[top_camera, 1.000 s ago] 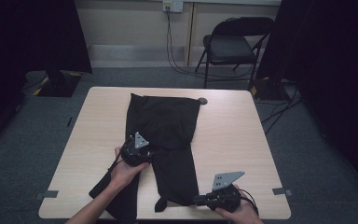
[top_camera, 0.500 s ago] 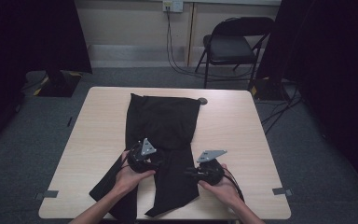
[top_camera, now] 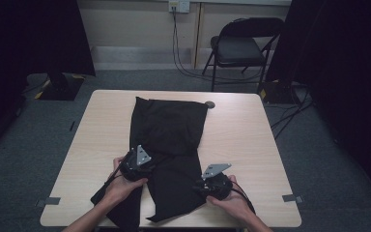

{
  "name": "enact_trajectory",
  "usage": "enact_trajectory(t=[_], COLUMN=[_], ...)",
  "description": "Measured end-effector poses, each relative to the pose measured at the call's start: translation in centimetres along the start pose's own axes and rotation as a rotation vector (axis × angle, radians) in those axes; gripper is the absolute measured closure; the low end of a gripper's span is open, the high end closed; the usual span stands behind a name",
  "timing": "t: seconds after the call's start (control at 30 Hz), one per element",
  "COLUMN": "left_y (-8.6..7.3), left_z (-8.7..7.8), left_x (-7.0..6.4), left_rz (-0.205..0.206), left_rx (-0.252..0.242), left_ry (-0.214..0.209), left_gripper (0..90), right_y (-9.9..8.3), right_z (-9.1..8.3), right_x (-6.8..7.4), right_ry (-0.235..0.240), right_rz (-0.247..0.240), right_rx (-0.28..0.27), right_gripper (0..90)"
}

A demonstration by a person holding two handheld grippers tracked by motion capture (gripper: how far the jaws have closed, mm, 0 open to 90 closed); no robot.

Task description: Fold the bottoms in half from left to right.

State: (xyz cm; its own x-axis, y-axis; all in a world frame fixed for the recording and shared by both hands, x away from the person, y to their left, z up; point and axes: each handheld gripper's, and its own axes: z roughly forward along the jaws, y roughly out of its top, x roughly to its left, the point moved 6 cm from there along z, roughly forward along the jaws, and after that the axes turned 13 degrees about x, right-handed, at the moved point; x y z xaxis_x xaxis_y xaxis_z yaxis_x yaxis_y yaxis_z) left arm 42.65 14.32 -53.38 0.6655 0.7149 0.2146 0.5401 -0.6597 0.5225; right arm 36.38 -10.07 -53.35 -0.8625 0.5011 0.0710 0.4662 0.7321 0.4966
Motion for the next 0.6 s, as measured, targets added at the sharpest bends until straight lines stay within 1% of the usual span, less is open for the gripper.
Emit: enact_trajectory(t=[0.03,0.13,0.17,0.23,0.27,0.3,0.33,0.37,0.4,0.43,0.5,0.57,0.6], left_y=[0.0,-0.1,-0.1,-0.2,-0.3,-0.4,-0.5,-0.6,-0.6,-0.6,-1.1,-2.0,-2.5], left_z=[0.0,-0.1,0.0,-0.1,0.0,-0.1,-0.3,-0.7,-1.2,-1.7,-2.8,-3.6,-4.0], left_x=[0.0,0.0,0.1,0.3,0.4,0.5,0.5,0.5,0.4,0.3,0.2,0.3,0.3], left_rz=[-0.006,-0.007,-0.008,-0.022,-0.038,-0.058,-0.07,-0.071,-0.067,-0.065,-0.051,-0.06,-0.068], left_rx=[0.0,0.007,0.004,0.01,0.007,0.02,0.026,0.021,0.013,-0.002,-0.009,-0.007,-0.004], left_ry=[-0.004,-0.003,-0.009,-0.021,-0.037,-0.06,-0.086,-0.109,-0.118,-0.119,-0.131,-0.139,-0.148], left_gripper=[40.0,39.7,38.9,36.4,34.9,34.7,33.7,33.3,33.3,33.3,33.4,33.9,33.8], right_y=[-0.1,-0.2,-0.3,-0.5,-0.7,-1.0,-1.3,-1.6,-1.7,-1.8,-1.8,-1.5,-1.3], right_z=[0.0,-0.2,-0.3,-0.6,-0.8,-1.0,-1.2,-1.5,-1.9,-2.2,-2.7,-2.9,-2.9], right_x=[0.5,2.0,2.6,3.7,4.2,4.7,5.0,5.3,5.4,5.4,5.0,4.6,4.3], right_ry=[0.009,0.064,0.08,0.133,0.145,0.155,0.162,0.166,0.169,0.175,0.157,0.162,0.157], right_rz=[-0.011,-0.055,-0.069,-0.1,-0.109,-0.123,-0.132,-0.132,-0.128,-0.121,-0.1,-0.087,-0.08], right_rx=[0.003,0.001,0.001,-0.005,-0.005,0.001,0.003,-0.003,-0.013,-0.026,-0.051,-0.075,-0.08], right_gripper=[70.1,68.6,68.2,67.5,67.1,67.2,67.2,66.9,66.7,66.8,66.9,67.8,69.4])
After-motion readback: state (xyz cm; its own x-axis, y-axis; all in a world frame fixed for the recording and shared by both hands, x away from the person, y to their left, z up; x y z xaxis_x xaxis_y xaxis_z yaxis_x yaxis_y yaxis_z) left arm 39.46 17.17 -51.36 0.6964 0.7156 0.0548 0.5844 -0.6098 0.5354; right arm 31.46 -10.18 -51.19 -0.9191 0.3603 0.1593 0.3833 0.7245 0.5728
